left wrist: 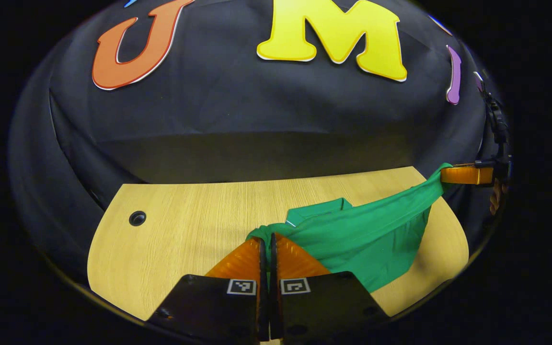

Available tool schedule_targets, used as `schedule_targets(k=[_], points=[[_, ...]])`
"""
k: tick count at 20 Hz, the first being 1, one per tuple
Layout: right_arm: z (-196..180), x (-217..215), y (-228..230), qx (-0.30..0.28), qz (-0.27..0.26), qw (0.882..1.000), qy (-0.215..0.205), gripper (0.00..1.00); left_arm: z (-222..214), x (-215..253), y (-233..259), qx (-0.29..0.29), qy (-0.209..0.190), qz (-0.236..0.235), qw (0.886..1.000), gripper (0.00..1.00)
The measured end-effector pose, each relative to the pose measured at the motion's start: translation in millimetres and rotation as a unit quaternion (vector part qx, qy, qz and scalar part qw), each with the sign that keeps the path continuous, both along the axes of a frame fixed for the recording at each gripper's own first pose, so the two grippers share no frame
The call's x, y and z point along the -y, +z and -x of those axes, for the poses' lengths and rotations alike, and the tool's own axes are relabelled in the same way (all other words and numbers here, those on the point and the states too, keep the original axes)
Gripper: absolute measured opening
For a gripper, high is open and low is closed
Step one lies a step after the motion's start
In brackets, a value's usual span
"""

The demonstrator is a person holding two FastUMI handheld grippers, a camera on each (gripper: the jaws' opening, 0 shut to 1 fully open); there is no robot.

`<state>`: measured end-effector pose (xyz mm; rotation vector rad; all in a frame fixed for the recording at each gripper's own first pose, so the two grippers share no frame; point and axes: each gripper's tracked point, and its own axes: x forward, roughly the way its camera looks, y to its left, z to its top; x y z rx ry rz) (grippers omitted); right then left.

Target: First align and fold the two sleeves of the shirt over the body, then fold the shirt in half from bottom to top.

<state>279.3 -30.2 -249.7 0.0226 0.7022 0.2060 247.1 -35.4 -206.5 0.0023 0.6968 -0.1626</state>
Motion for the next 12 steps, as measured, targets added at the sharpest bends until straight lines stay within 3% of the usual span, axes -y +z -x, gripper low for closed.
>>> schedule_targets(k=[4,10,12], points=[[-27.8,-11.3,-40.2,-0.011,-0.017,1.000,0.003,0.00,-33.1,-7.7,-40.0,0.018,0.052,0.008,0.998,0.08],[-53.7,-9.1,-100.1,-0.007,0.018,1.000,-0.001,0.01,-62.8,6.9,-85.6,0.027,0.062,0.018,0.998,0.11],[-46.2,-12.1,-119.3,-0.026,0.028,0.999,-0.004,0.06,-65.5,5.0,-95.6,0.025,0.066,0.010,0.997,0.17]])
